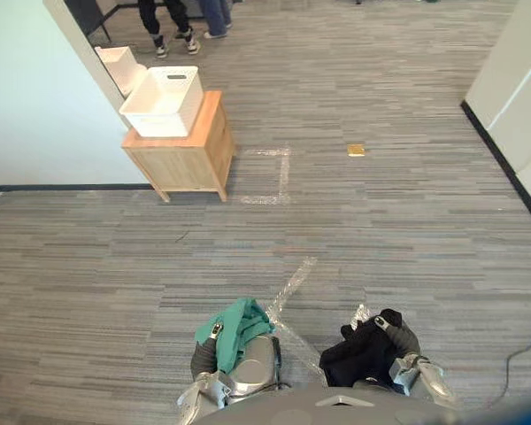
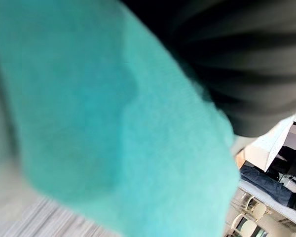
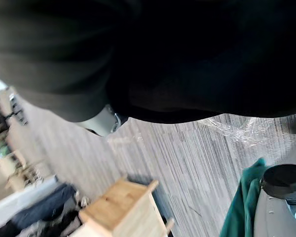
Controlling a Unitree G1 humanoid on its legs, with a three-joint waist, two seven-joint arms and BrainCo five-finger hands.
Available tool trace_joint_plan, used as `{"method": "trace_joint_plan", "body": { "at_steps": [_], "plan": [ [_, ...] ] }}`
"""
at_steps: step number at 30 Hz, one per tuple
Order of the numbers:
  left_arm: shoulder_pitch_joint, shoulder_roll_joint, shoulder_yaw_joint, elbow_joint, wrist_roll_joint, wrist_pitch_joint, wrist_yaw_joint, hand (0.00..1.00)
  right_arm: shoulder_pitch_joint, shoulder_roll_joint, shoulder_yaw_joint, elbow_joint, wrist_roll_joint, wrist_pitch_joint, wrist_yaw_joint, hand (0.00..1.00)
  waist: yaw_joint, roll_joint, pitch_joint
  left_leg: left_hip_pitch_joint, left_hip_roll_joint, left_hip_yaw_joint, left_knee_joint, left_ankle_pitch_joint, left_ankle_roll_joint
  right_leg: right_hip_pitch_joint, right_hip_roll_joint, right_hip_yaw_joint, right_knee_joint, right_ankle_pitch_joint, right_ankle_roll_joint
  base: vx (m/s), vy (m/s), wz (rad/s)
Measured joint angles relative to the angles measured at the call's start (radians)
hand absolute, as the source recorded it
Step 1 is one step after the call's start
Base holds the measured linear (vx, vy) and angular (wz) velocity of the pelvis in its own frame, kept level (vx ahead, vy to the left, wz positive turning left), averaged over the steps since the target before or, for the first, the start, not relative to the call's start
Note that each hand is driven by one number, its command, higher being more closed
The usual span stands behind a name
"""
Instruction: Tidy the bed and pick cloth on bed and put in laundry
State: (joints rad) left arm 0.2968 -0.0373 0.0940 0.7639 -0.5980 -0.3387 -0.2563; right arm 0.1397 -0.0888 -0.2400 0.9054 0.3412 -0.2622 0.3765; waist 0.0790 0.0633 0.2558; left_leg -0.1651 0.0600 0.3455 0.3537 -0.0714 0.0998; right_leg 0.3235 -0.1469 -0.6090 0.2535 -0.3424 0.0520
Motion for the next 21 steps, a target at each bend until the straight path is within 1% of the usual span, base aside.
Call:
{"method": "trace_joint_plan", "body": {
  "at_steps": [1, 2, 3, 4, 5, 6, 7, 8, 9, 10, 11, 12, 13, 14, 15, 16, 17, 18, 19, 20, 21],
  "plan": [
    [-0.007, 0.011, 0.006, 0.003, 0.001, -0.001, -0.003, 1.00, -0.004, 0.013, -0.004, 0.002, 0.000, 0.002, -0.001, 1.00, -0.001, -0.018, 0.008, 0.031, -0.027, 0.008, -0.025, 0.000, 0.004, 0.015, -0.015, 0.011, -0.013, -0.007, 0.011, 0.32, 0.082, 0.46],
    [-0.009, 0.037, 0.006, 0.007, 0.000, 0.000, 0.000, 1.00, 0.003, 0.016, 0.016, -0.006, -0.003, 0.000, 0.008, 1.00, -0.005, -0.048, 0.010, 0.048, -0.062, 0.007, -0.070, 0.005, -0.006, 0.035, -0.023, 0.033, -0.067, 0.019, 0.012, 0.36, 0.082, 0.23],
    [-0.013, 0.044, 0.006, 0.013, 0.000, 0.001, 0.000, 1.00, 0.000, 0.016, 0.019, -0.021, -0.003, -0.009, 0.015, 1.00, 0.001, -0.052, 0.012, 0.040, -0.066, 0.012, -0.055, -0.007, -0.019, 0.063, -0.008, 0.051, -0.143, 0.075, 0.015, 0.29, 0.066, 0.08],
    [-0.014, 0.043, 0.007, 0.014, 0.000, 0.000, -0.001, 1.00, -0.006, 0.014, 0.019, -0.021, -0.003, -0.011, 0.014, 1.00, 0.003, -0.050, 0.016, 0.039, -0.065, 0.022, -0.042, -0.011, -0.020, 0.080, -0.006, 0.057, -0.172, 0.104, 0.027, 0.32, 0.096, 0.01],
    [-0.014, 0.044, 0.004, 0.019, 0.003, -0.001, -0.004, 1.00, -0.011, 0.010, 0.027, -0.020, -0.004, -0.011, 0.014, 1.00, 0.008, -0.046, 0.020, 0.043, -0.062, 0.047, -0.013, -0.017, -0.018, 0.113, -0.008, 0.075, -0.207, 0.151, 0.057, 0.22, 0.088, 0.01],
    [-0.014, 0.044, 0.003, 0.035, 0.012, -0.013, -0.007, 1.00, -0.010, 0.007, 0.044, -0.020, -0.011, -0.018, 0.013, 1.00, 0.015, -0.040, 0.016, 0.063, -0.061, 0.067, -0.016, -0.025, -0.021, 0.131, -0.016, 0.089, -0.213, 0.184, 0.088, 0.20, 0.085, -0.05],
    [-0.014, 0.042, 0.003, 0.046, 0.026, -0.024, -0.007, 1.00, -0.008, 0.007, 0.051, -0.021, -0.012, -0.021, 0.012, 1.00, 0.020, -0.035, 0.013, 0.081, -0.061, 0.074, -0.029, -0.038, -0.025, 0.135, -0.018, 0.101, -0.210, 0.194, 0.089, 0.19, 0.072, -0.21],
    [-0.006, 0.034, 0.001, 0.056, 0.044, -0.039, -0.007, 1.00, -0.007, 0.008, 0.064, -0.022, -0.014, -0.028, 0.010, 1.00, 0.025, -0.023, 0.004, 0.121, -0.062, 0.082, -0.079, -0.080, -0.021, 0.132, -0.019, 0.119, -0.183, 0.200, 0.099, 0.15, 0.047, -0.19],
    [-0.006, 0.031, 0.001, 0.067, 0.053, -0.040, -0.006, 1.00, -0.008, 0.013, 0.069, -0.021, -0.014, -0.030, 0.007, 1.00, 0.022, -0.021, 0.001, 0.148, -0.075, 0.081, -0.116, -0.096, -0.004, 0.112, -0.031, 0.131, -0.128, 0.192, 0.110, 0.14, 0.049, -0.13],
    [-0.004, 0.027, -0.006, 0.080, 0.072, -0.042, -0.004, 1.00, 0.005, 0.012, 0.073, -0.021, -0.024, -0.035, 0.001, 1.00, 0.019, -0.020, -0.015, 0.167, -0.093, 0.078, -0.167, -0.096, -0.013, 0.064, -0.068, 0.141, 0.003, 0.174, 0.130, 0.11, 0.046, 0.05],
    [-0.005, 0.029, -0.014, 0.082, 0.080, -0.042, -0.004, 1.00, 0.013, 0.011, 0.075, -0.025, -0.034, -0.042, -0.008, 1.00, 0.018, -0.012, -0.024, 0.182, -0.099, 0.074, -0.189, -0.095, -0.013, 0.024, -0.094, 0.152, 0.115, 0.161, 0.127, 0.11, 0.038, 0.15],
    [-0.003, 0.050, -0.038, 0.080, 0.105, -0.047, -0.005, 1.00, 0.024, 0.013, 0.092, -0.037, -0.038, -0.048, -0.029, 1.00, 0.013, -0.026, -0.028, 0.208, -0.121, 0.070, -0.214, -0.095, -0.012, -0.072, -0.164, 0.182, 0.400, 0.172, 0.094, 0.15, 0.033, 0.24],
    [0.000, 0.075, -0.055, 0.074, 0.127, -0.047, -0.007, 1.00, 0.044, 0.018, 0.114, -0.051, -0.042, -0.050, -0.041, 1.00, 0.007, -0.054, -0.029, 0.237, -0.147, 0.058, -0.228, -0.100, -0.005, -0.140, -0.222, 0.193, 0.595, 0.227, 0.039, 0.15, 0.015, 0.25],
    [0.001, 0.088, -0.057, 0.068, 0.143, -0.048, -0.005, 1.00, 0.051, 0.021, 0.123, -0.060, -0.042, -0.050, -0.049, 1.00, 0.003, -0.063, -0.029, 0.256, -0.156, 0.054, -0.237, -0.102, -0.002, -0.162, -0.244, 0.192, 0.659, 0.240, 0.021, 0.27, 0.022, 0.21],
    [0.004, 0.104, -0.069, 0.064, 0.160, -0.047, 0.002, 1.00, 0.054, 0.022, 0.136, -0.065, -0.045, -0.050, -0.058, 1.00, -0.010, -0.070, -0.028, 0.286, -0.160, 0.041, -0.251, -0.107, 0.000, -0.208, -0.260, 0.186, 0.742, 0.232, 0.012, 0.26, 0.022, 0.19],
    [0.005, 0.106, -0.084, 0.063, 0.159, -0.042, 0.015, 1.00, 0.056, 0.022, 0.141, -0.067, -0.051, -0.051, -0.064, 1.00, -0.029, -0.068, -0.030, 0.306, -0.153, 0.029, -0.266, -0.109, -0.005, -0.265, -0.249, 0.189, 0.782, 0.199, 0.010, 0.26, 0.024, 0.19],
    [0.003, 0.106, -0.091, 0.063, 0.157, -0.040, 0.023, 1.00, 0.057, 0.022, 0.144, -0.068, -0.051, -0.051, -0.066, 1.00, -0.038, -0.067, -0.029, 0.316, -0.147, 0.025, -0.276, -0.108, -0.014, -0.298, -0.236, 0.195, 0.788, 0.178, 0.016, 0.23, 0.009, 0.13],
    [-0.006, 0.109, -0.094, 0.062, 0.153, -0.037, 0.027, 1.00, 0.062, 0.022, 0.150, -0.071, -0.051, -0.054, -0.065, 1.00, -0.045, -0.064, -0.027, 0.339, -0.138, 0.022, -0.294, -0.106, -0.028, -0.369, -0.203, 0.213, 0.779, 0.142, 0.020, 0.27, -0.021, 0.17],
    [-0.022, 0.109, -0.099, 0.062, 0.143, -0.031, 0.037, 1.00, 0.062, 0.023, 0.152, -0.070, -0.051, -0.069, -0.061, 1.00, -0.056, -0.060, -0.015, 0.362, -0.119, 0.006, -0.293, -0.112, -0.035, -0.420, -0.160, 0.220, 0.728, 0.085, 0.043, 0.27, -0.049, 0.19],
    [-0.026, 0.110, -0.103, 0.062, 0.135, -0.027, 0.039, 1.00, 0.066, 0.024, 0.147, -0.074, -0.049, -0.083, -0.055, 1.00, -0.064, -0.061, -0.012, 0.371, -0.109, 0.000, -0.290, -0.118, -0.039, -0.441, -0.136, 0.223, 0.694, 0.067, 0.043, 0.28, -0.095, 0.42],
    [-0.028, 0.115, -0.104, 0.062, 0.128, -0.024, 0.041, 1.00, 0.075, 0.023, 0.143, -0.076, -0.050, -0.107, -0.043, 1.00, -0.076, -0.056, -0.001, 0.385, -0.083, -0.018, -0.276, -0.125, -0.041, -0.486, -0.078, 0.241, 0.580, 0.052, 0.038, 0.23, -0.106, 0.44]
  ]
}}
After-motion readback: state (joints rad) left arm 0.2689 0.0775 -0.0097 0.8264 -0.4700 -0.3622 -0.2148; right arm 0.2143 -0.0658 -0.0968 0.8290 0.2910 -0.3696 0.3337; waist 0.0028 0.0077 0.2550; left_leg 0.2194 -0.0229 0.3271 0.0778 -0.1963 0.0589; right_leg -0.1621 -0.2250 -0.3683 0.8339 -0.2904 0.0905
